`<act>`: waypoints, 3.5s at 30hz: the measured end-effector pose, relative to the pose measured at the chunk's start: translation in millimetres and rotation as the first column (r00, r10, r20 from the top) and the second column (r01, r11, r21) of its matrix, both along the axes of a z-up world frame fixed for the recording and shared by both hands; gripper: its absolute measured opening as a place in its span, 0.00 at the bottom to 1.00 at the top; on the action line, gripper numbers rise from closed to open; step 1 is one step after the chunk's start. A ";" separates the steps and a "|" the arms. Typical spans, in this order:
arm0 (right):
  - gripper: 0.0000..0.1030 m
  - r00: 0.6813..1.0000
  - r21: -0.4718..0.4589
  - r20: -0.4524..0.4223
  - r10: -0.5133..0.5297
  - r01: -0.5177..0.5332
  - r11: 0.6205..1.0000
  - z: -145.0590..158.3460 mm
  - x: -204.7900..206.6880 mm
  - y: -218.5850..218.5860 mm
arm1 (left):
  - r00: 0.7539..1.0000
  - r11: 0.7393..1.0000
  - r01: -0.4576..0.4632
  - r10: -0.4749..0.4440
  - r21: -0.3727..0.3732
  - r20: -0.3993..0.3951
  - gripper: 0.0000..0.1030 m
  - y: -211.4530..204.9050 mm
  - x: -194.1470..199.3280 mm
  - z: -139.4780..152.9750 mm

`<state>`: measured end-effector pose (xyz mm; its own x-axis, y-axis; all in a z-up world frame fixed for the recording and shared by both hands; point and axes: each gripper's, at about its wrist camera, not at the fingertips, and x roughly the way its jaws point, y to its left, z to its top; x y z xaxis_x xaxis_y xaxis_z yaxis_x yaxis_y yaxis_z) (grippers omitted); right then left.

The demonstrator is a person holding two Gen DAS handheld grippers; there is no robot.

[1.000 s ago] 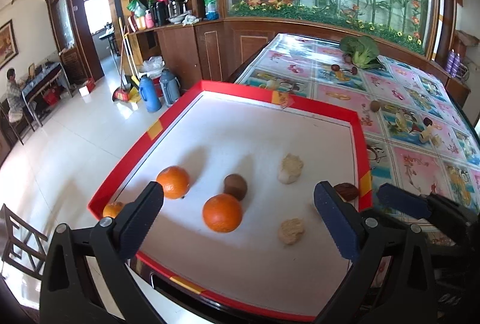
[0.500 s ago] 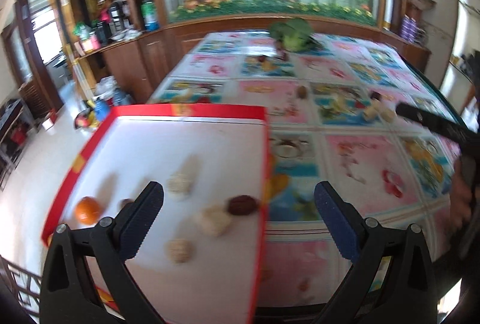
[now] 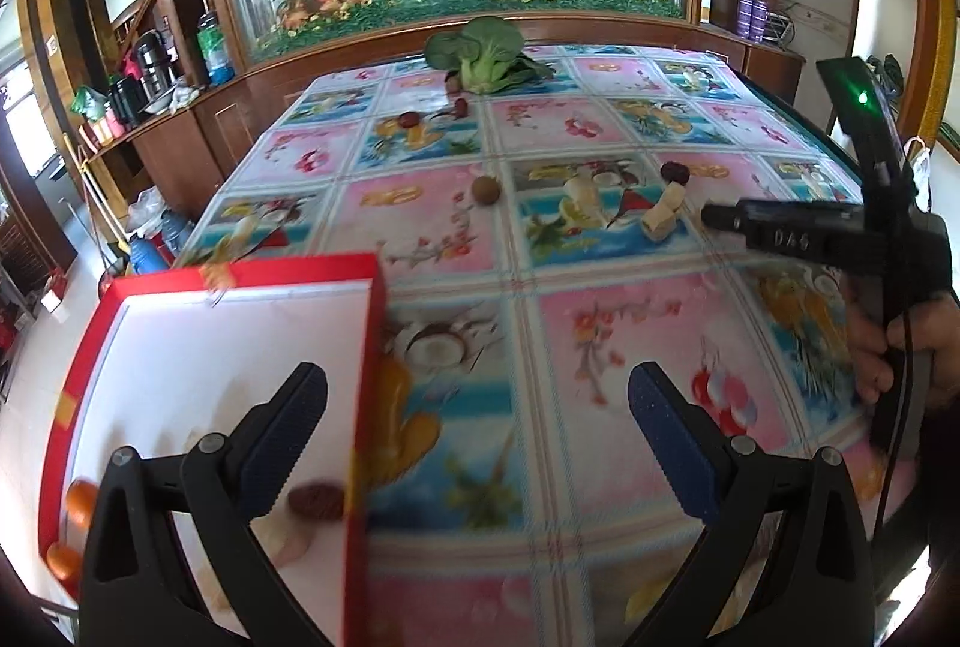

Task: Organize fruits
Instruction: 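Withdraw both open tools from the tray back over the table, then grasp a beige cube with the left tool while the right tool grasps a round tan biscuit, then carry the cube over the tray with the left tool while the right tool carries the biscuit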

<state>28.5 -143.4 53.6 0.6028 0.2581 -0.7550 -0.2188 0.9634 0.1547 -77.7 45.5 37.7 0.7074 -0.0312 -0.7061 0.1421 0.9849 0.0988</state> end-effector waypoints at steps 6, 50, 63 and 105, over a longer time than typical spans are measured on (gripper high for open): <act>0.30 1.000 -0.049 0.005 0.028 -0.028 0.998 0.1 4.4 7.4 | 0.999 0.998 0.049 -0.049 0.025 0.022 0.98 -24.2 33.3 -10.9; 0.23 0.992 -0.012 -0.084 -0.095 0.094 0.996 3.7 11.6 -35.5 | 0.956 0.963 0.270 -0.270 -0.021 -0.112 0.27 -113.6 117.9 -41.8; 0.22 0.992 -0.042 -0.052 0.116 -0.119 0.992 2.5 -11.3 12.6 | 0.984 0.993 0.097 -0.107 -0.072 -0.141 0.27 -59.0 67.3 -37.5; 0.22 0.976 0.163 0.192 0.103 -0.135 0.977 37.7 -45.1 51.8 | 0.994 0.987 -0.098 0.103 -0.125 0.032 0.27 26.1 4.3 12.7</act>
<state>-16.6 -91.7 91.3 0.6827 0.4540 -0.5725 -0.3700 0.8904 0.2650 -73.4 71.6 50.4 0.7377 -0.0433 -0.6737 0.0402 0.9990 -0.0202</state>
